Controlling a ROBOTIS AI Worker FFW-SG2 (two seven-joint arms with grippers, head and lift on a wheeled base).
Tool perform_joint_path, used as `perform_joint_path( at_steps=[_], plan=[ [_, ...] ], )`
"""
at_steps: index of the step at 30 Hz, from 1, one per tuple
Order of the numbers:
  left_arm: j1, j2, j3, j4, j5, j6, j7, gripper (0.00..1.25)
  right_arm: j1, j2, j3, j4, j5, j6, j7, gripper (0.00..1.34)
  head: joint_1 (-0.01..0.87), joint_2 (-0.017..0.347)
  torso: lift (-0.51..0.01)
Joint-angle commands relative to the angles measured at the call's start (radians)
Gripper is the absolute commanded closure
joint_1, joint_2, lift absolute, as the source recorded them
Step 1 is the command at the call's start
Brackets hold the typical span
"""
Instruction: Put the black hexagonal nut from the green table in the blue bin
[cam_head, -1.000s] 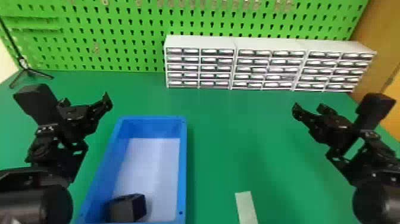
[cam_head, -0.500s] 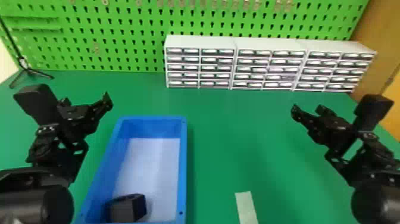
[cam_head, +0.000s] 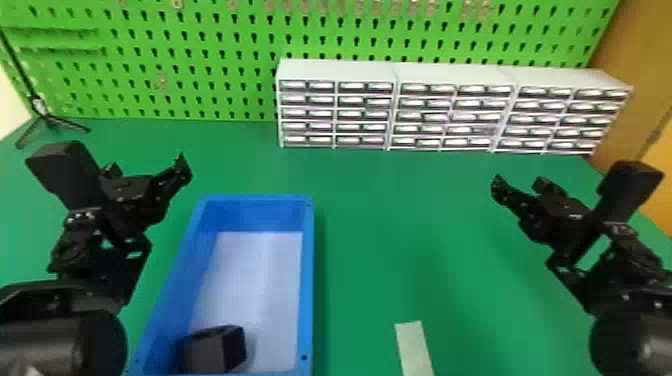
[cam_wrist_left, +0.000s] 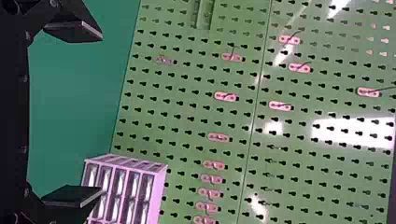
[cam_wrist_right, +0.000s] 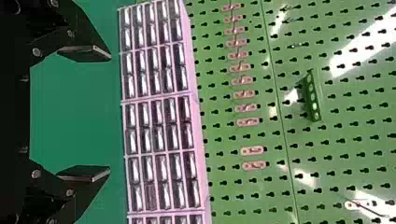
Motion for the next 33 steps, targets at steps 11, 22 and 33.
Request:
perform_joint_path(
  at_steps=[11, 22, 33],
  plan=[
    [0.000, 0.000, -0.003, 0.005, 0.002, -0.007, 0.000, 0.13, -0.004, -0.001, 0.006, 0.014, 0.002, -0.010, 0.000, 0.41, 0.692, 0.008, -0.097],
    [-0.001, 0.000, -0.003, 0.005, 0.002, -0.010, 0.000, 0.13, -0.007, -0.005, 0.013, 0.018, 0.002, -0.010, 0.000, 0.41, 0.692, 0.008, -0.097],
    [-0.003, 0.000, -0.006, 0.006, 0.002, -0.013, 0.000, 0.13, -0.007, -0.010, 0.014, 0.018, 0.002, -0.010, 0.000, 0.41, 0.692, 0.008, -0.097]
  ],
)
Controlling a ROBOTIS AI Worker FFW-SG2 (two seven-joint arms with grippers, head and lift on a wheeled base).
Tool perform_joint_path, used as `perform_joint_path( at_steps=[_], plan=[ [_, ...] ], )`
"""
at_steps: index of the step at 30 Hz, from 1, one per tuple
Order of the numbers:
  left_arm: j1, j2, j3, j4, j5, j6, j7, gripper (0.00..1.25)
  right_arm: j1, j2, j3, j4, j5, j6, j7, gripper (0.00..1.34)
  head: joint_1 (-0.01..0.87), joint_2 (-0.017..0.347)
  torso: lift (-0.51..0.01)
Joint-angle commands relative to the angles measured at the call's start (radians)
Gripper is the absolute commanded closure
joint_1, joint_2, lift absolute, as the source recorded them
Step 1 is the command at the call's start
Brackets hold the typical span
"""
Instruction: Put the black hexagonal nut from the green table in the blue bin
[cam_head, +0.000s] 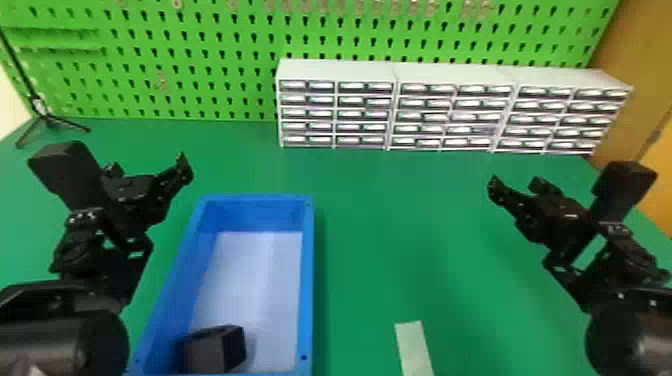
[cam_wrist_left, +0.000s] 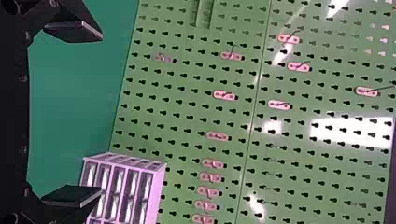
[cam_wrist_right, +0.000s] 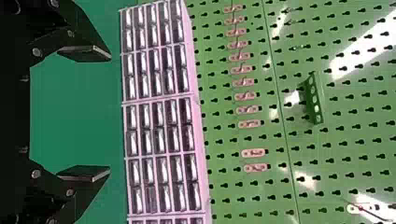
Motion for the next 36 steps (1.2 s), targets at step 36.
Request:
perform_joint_path(
  at_steps=[36],
  plan=[
    [-0.001, 0.000, -0.003, 0.005, 0.008, -0.009, 0.000, 0.13, -0.002, 0.002, 0.006, 0.009, 0.000, 0.000, 0.000, 0.41, 0.692, 0.008, -0.097]
  ],
)
